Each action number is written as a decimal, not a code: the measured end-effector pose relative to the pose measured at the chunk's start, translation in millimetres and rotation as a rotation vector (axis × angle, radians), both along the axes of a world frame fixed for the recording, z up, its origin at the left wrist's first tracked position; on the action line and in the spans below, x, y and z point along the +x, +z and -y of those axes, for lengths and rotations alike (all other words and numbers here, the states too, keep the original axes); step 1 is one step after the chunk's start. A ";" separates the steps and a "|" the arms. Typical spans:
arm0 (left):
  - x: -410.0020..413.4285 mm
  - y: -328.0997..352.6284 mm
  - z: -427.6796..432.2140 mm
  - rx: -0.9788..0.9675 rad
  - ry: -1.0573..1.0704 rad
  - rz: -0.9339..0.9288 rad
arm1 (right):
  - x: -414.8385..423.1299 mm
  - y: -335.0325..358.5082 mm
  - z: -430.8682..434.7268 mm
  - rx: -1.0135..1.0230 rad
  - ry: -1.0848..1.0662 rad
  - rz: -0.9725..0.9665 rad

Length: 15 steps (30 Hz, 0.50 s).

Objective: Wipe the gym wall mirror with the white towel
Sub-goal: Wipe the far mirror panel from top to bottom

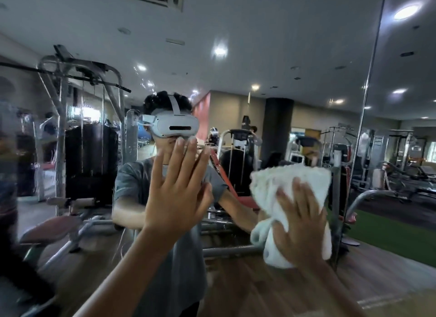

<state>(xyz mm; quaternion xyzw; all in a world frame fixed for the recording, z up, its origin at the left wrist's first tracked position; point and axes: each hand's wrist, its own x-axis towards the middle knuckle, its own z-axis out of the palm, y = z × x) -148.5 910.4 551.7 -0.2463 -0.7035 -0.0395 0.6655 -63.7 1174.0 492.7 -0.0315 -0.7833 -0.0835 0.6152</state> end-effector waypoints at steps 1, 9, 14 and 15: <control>0.3 -5.3 -1.0 -0.002 0.008 -0.003 | -0.8 16.4 1.2 -0.102 0.007 -0.045; -0.3 -12.0 0.2 0.043 -0.049 -0.017 | -18.4 -2.5 46.3 0.073 -0.022 -0.035; 4.5 -37.6 -3.9 0.075 -0.045 0.009 | -2.4 -11.8 -0.2 0.032 0.004 -0.002; 4.1 -37.8 -4.4 0.080 -0.041 0.010 | -3.0 2.7 2.0 -0.097 0.015 -0.045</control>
